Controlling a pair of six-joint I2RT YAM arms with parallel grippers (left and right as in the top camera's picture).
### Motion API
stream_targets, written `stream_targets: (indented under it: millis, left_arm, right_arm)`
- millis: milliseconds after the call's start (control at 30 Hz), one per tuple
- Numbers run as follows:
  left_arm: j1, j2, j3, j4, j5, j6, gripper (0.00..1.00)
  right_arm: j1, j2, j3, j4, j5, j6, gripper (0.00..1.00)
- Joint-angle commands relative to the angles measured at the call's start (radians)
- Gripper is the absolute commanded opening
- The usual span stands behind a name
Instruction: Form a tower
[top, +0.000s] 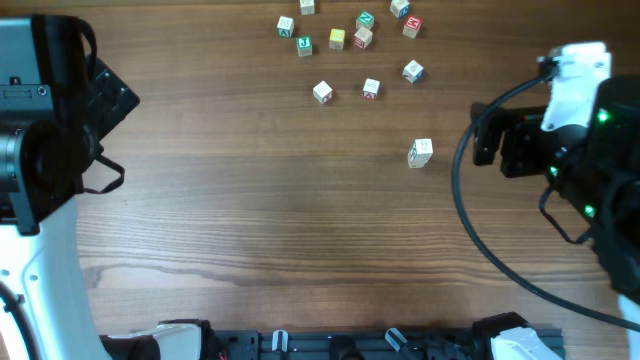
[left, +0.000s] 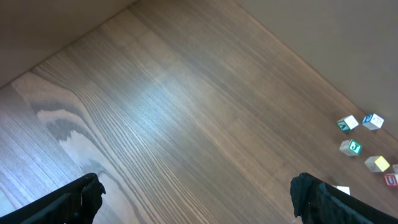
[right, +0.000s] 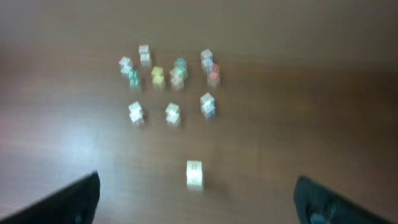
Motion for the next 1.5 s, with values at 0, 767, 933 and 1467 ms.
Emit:
stream_targets:
  millis: [0,767,933,1467]
  left_arm:
    - [0.007,0.006,-0.002,-0.001,0.004,-0.003,1.0]
    - [0.007,0.006,-0.002,-0.001,0.004,-0.003,1.0]
    - [0.007,0.006,-0.002,-0.001,0.004,-0.003,1.0]
    - [-0.006,-0.002,-0.002,0.042,0.002,-0.003,1.0]
  right_arm:
    - [0.0,-0.246,-0.375,0.345,0.005,-0.033,1.0]
    - [-0.317,-1.118,-1.67,1.138,-0.07,0.203,1.0]
    - [-0.317,-1.106,-1.67,1.135,-0.074,0.203,1.0]
    - [-0.317,-1.105,-1.67,1.135,-0.074,0.203,1.0]
